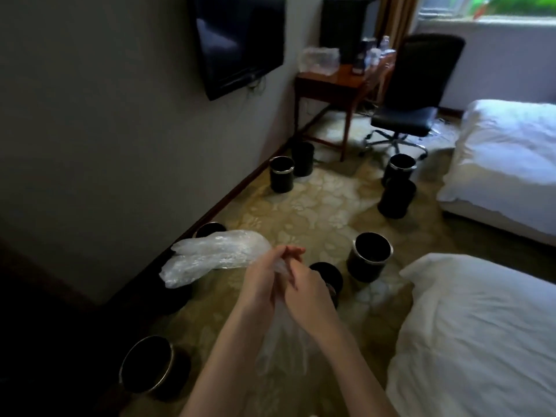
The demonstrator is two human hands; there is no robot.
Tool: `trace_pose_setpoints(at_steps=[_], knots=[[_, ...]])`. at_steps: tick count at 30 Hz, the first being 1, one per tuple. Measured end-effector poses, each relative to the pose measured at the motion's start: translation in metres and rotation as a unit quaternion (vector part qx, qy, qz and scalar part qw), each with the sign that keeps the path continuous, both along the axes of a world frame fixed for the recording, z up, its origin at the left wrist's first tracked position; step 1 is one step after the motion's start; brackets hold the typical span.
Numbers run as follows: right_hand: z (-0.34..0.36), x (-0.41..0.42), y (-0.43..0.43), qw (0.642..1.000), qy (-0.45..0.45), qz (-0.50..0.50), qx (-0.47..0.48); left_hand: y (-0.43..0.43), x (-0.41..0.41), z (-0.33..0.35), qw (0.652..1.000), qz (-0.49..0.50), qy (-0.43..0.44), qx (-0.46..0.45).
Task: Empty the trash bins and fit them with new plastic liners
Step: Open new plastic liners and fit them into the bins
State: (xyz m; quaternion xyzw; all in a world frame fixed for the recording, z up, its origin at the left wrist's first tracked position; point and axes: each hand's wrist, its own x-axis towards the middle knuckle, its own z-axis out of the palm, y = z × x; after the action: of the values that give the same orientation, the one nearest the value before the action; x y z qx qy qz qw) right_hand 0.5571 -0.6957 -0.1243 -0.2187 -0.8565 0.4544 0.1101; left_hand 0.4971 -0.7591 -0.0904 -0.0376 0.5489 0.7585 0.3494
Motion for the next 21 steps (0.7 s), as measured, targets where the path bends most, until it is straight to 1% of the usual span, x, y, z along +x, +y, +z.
trace_pose_setpoints(at_steps=[4, 6, 9, 13, 18, 21], knots=[[-0.012, 0.031, 0.077, 0.994, -0.004, -0.112, -0.005, 0.092, 0.024, -0.010, 0.994, -0.102, 0.008, -0.032], [-0.021, 0.049, 0.105, 0.986, -0.015, -0.165, -0.027, 0.125, 0.043, -0.018, 0.988, -0.149, 0.001, -0.048], [-0.024, 0.066, 0.134, 0.977, -0.024, -0.204, -0.064, 0.161, 0.057, -0.027, 0.977, -0.206, 0.004, -0.055], [-0.027, 0.073, 0.166, 0.967, -0.041, -0.243, -0.059, 0.201, 0.058, -0.032, 0.972, -0.231, -0.010, -0.045], [-0.030, 0.066, 0.201, 0.960, -0.058, -0.269, -0.052, 0.236, 0.048, -0.041, 0.960, -0.277, 0.002, -0.041], [-0.040, 0.044, 0.218, 0.954, -0.053, -0.292, -0.042, 0.258, 0.029, -0.049, 0.963, -0.265, -0.006, -0.051]])
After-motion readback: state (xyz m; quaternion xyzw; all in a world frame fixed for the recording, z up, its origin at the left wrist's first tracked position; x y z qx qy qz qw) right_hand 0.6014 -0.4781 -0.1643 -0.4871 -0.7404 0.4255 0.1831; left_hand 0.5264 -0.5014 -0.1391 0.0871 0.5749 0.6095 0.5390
